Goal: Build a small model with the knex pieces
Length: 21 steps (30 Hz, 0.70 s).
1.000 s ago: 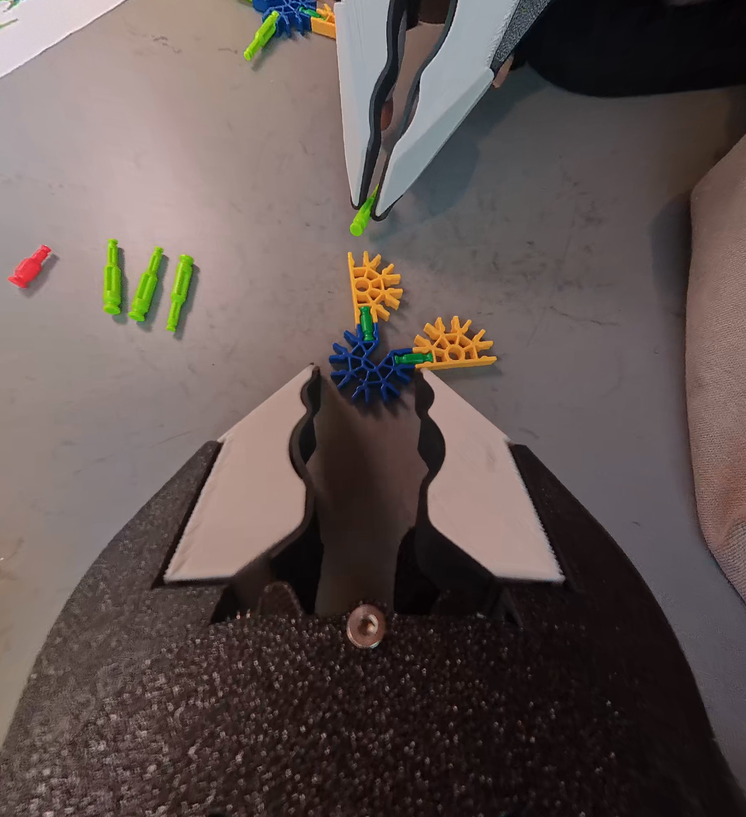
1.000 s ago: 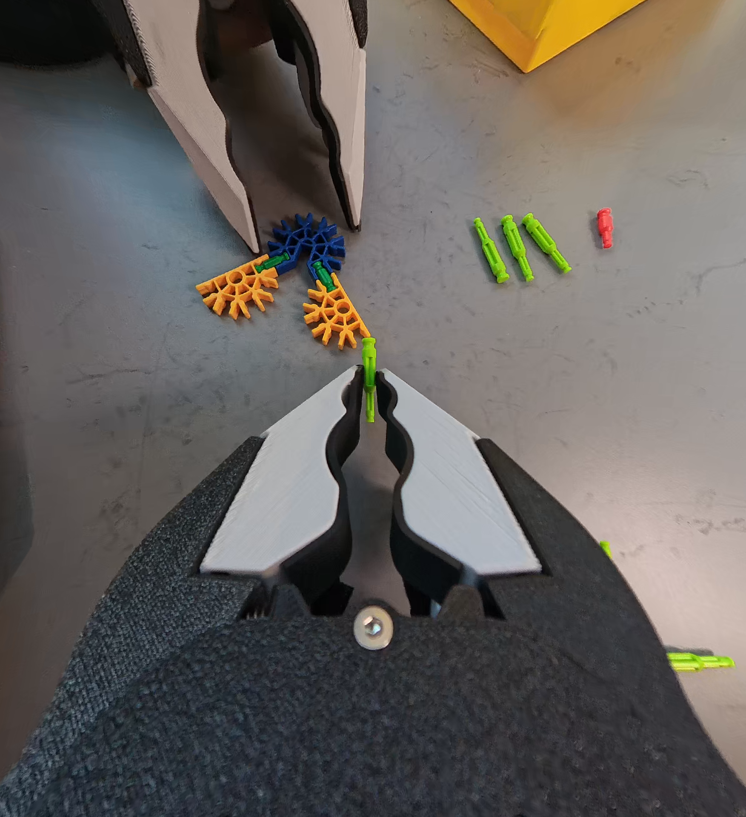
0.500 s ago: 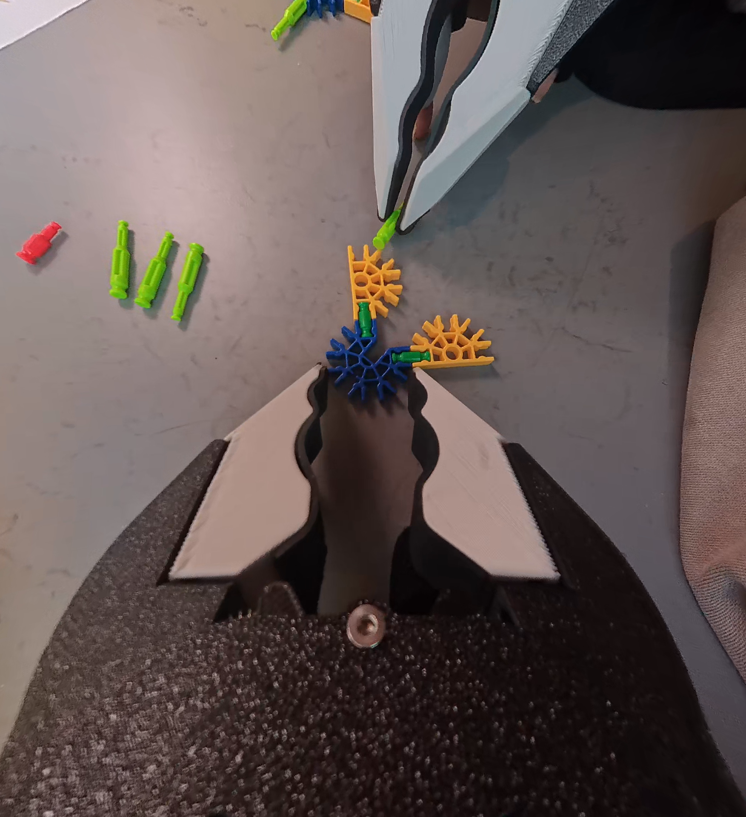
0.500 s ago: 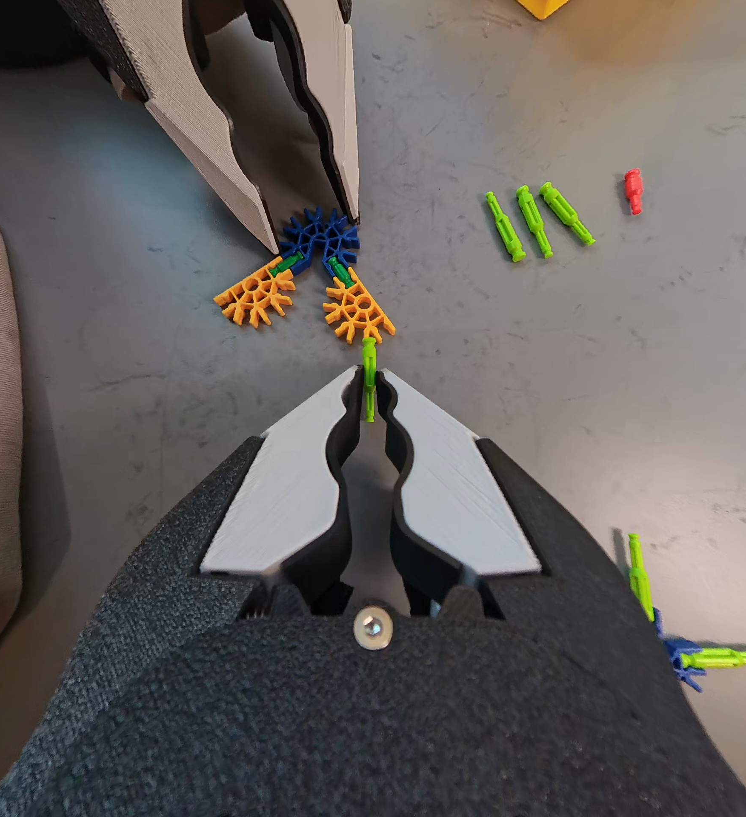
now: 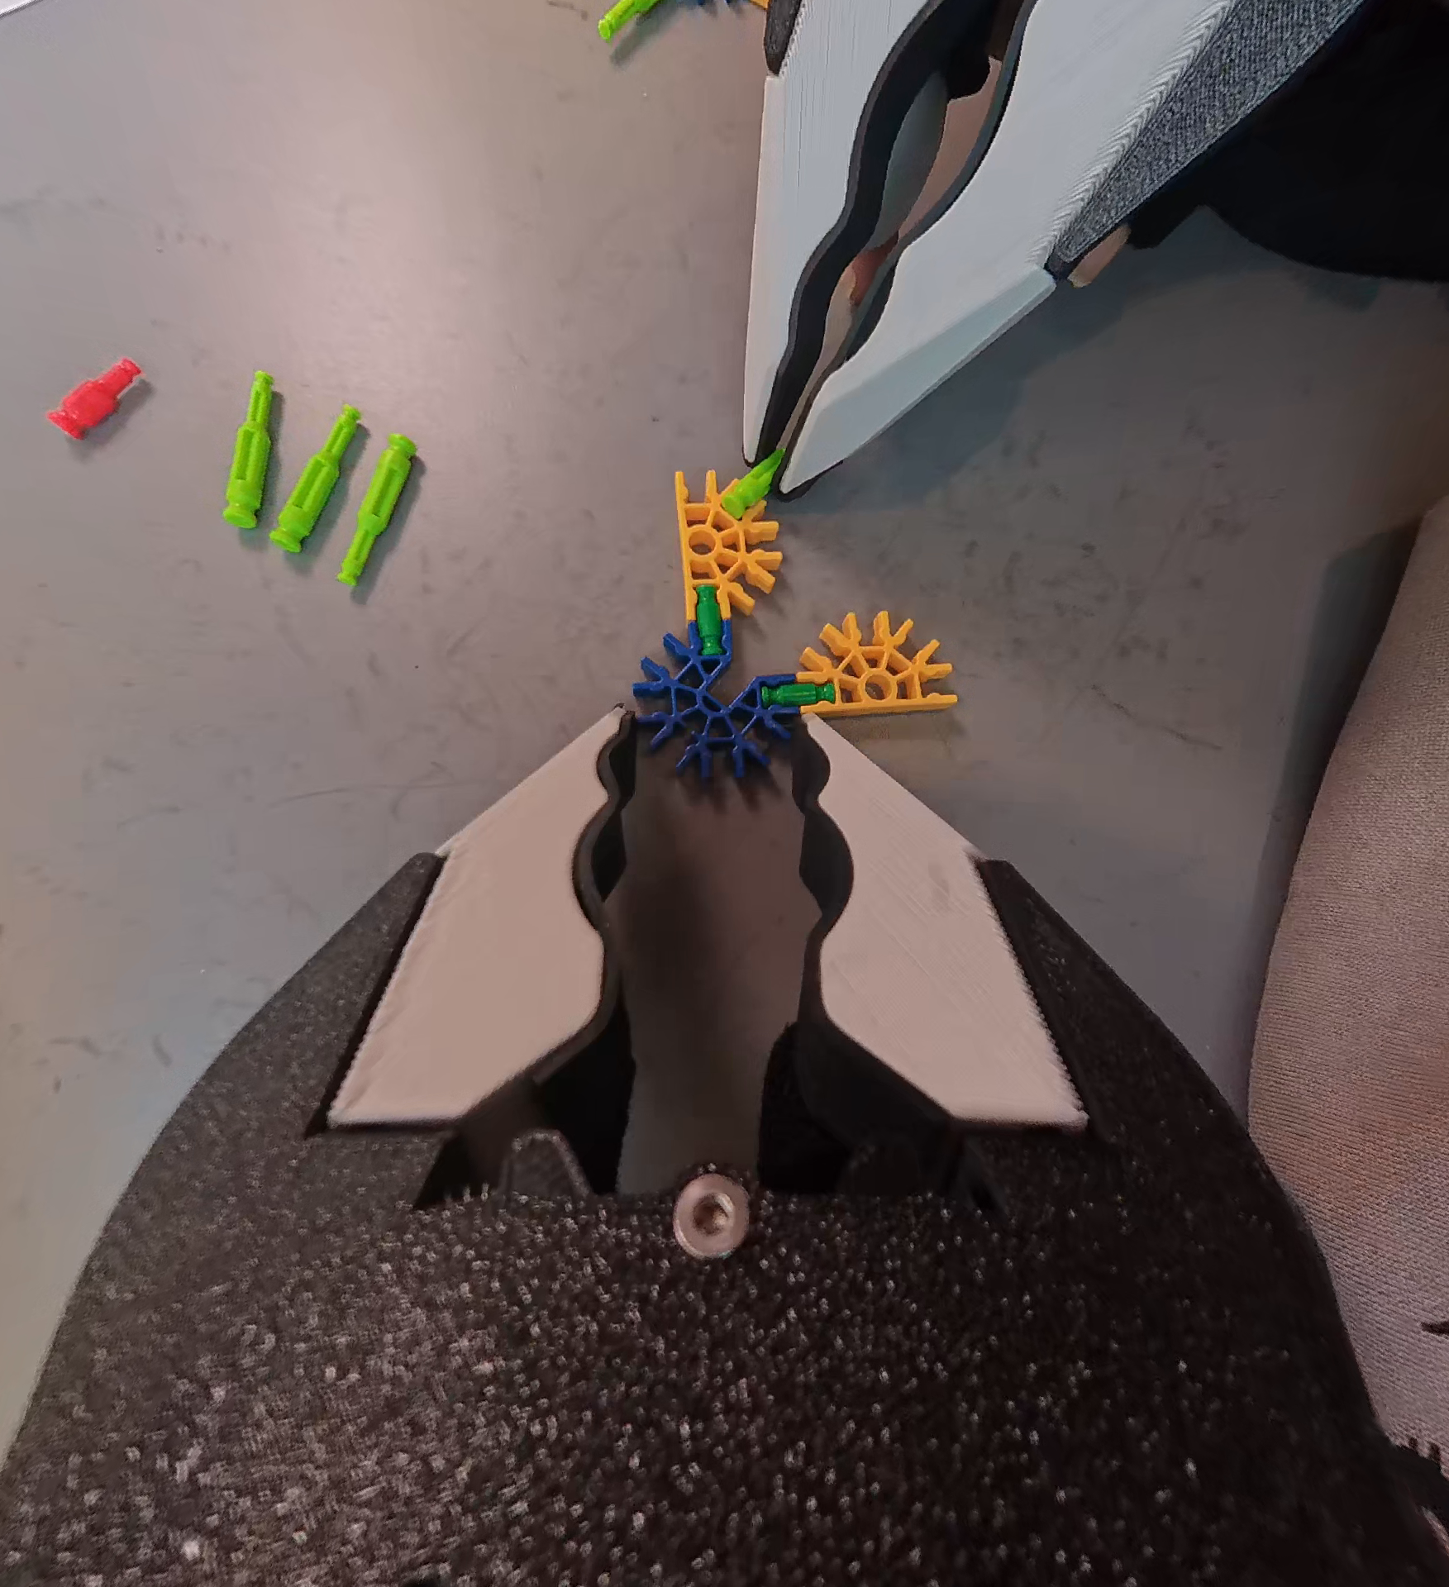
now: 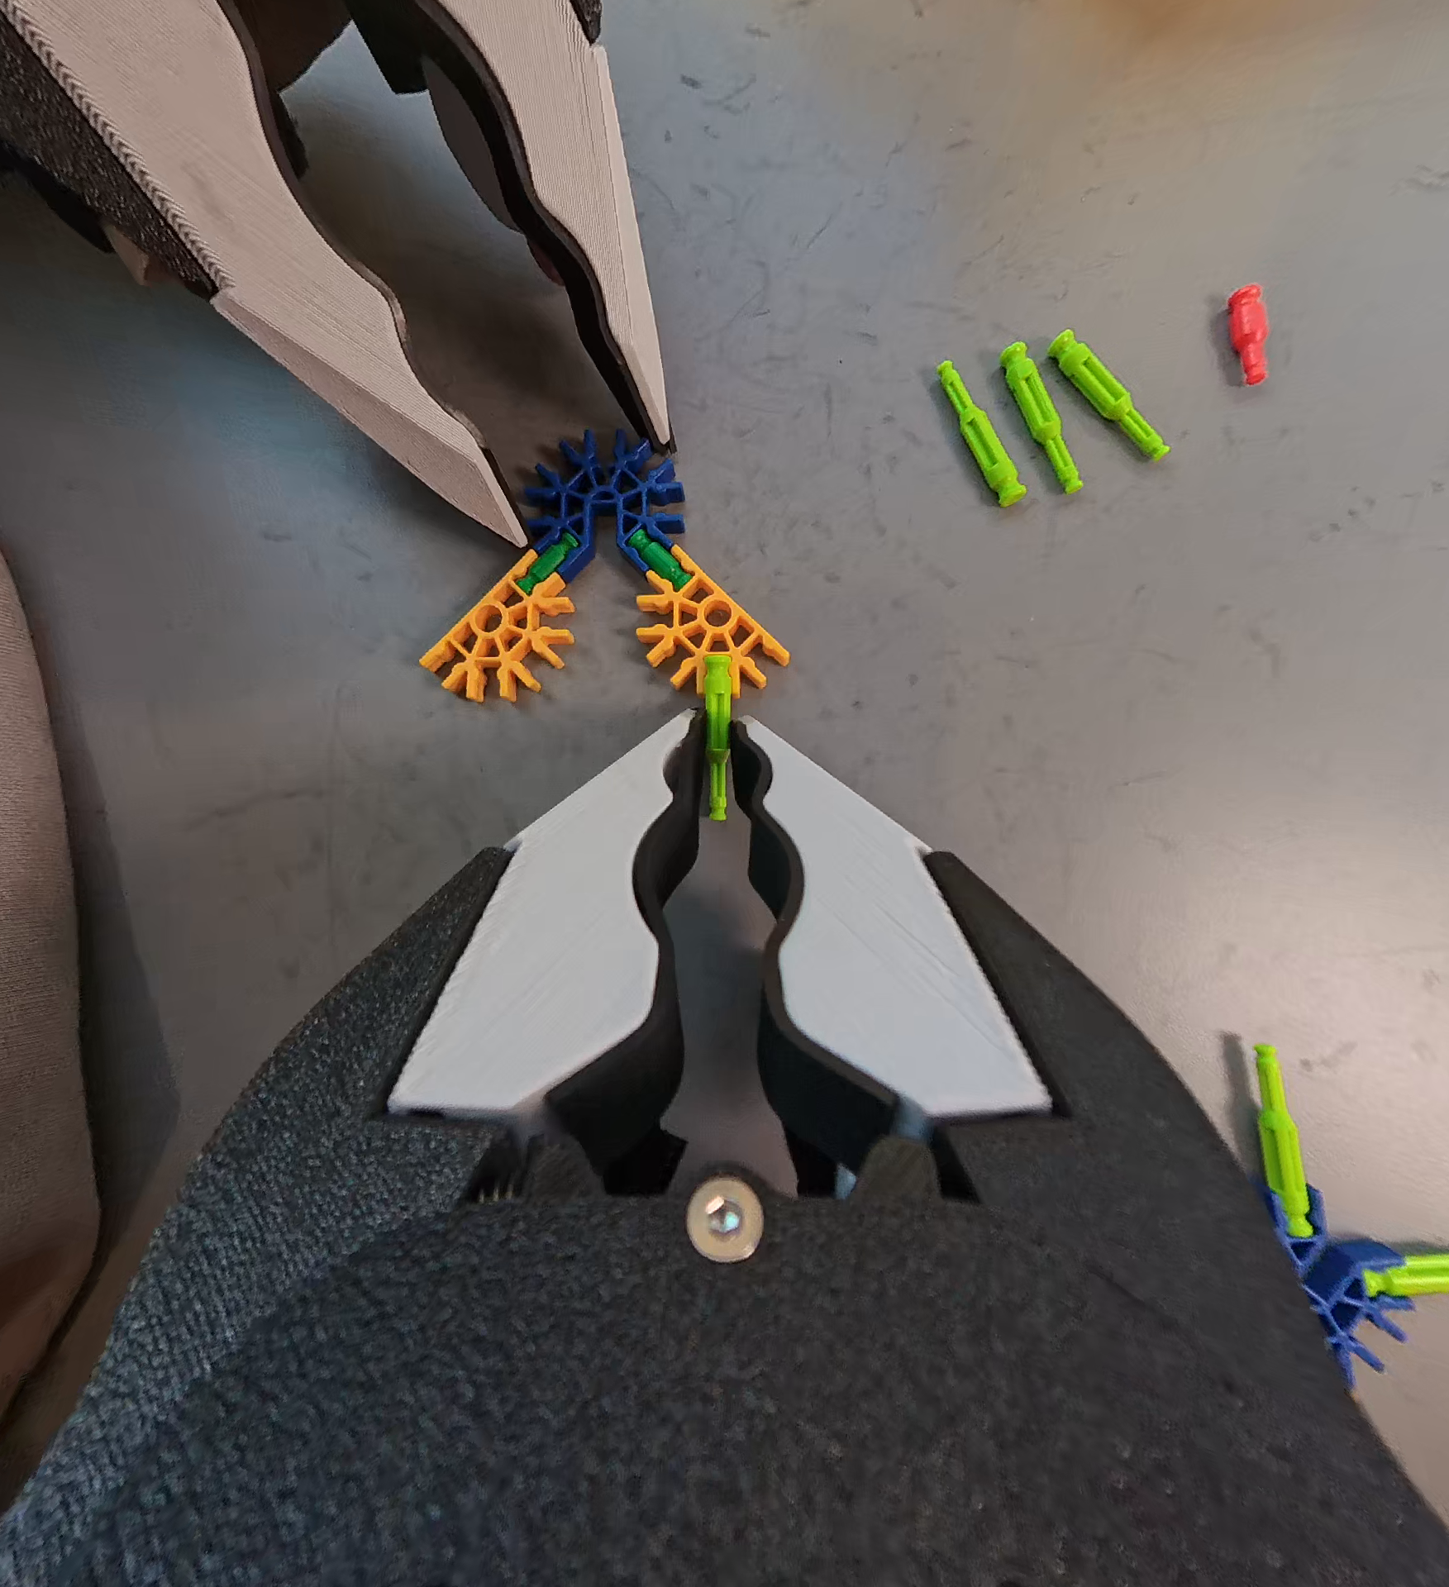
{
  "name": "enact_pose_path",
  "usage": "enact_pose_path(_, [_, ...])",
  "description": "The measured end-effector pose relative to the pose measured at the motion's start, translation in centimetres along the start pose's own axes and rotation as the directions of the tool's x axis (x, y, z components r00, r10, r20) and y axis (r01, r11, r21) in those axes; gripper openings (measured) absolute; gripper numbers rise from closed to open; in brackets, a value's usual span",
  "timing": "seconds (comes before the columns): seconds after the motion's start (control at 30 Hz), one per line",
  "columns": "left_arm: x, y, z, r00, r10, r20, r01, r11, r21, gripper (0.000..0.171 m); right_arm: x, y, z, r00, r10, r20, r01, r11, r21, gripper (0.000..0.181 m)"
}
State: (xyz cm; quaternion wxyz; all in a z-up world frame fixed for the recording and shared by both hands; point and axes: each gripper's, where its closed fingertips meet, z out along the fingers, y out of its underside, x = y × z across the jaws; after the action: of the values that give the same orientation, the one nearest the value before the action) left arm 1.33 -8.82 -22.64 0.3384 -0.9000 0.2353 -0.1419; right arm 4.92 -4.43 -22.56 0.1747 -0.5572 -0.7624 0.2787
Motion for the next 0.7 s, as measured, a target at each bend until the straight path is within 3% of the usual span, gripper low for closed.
enact_pose_path(0.17, [0.0,0.0,0.0,1.000,0.005,0.010,-0.005,1.000,0.000,0.036,0.1,-0.3,-0.3,1.000,-0.007,-0.009,0.007,1.000,0.010,0.014])
enact_pose_path(0.3, [0.0,0.0,0.0,1.000,0.005,0.012,-0.005,1.000,0.001,0.036,0.5,-1.5,-1.2,1.000,-0.012,-0.019,0.013,0.999,0.051,0.001])
enact_pose_path(0.7, [0.0,0.1,0.1,1.000,0.011,0.014,-0.011,1.000,0.008,0.036,0.2,-1.1,0.3,0.986,-0.163,-0.021,0.156,0.972,-0.177,0.000])
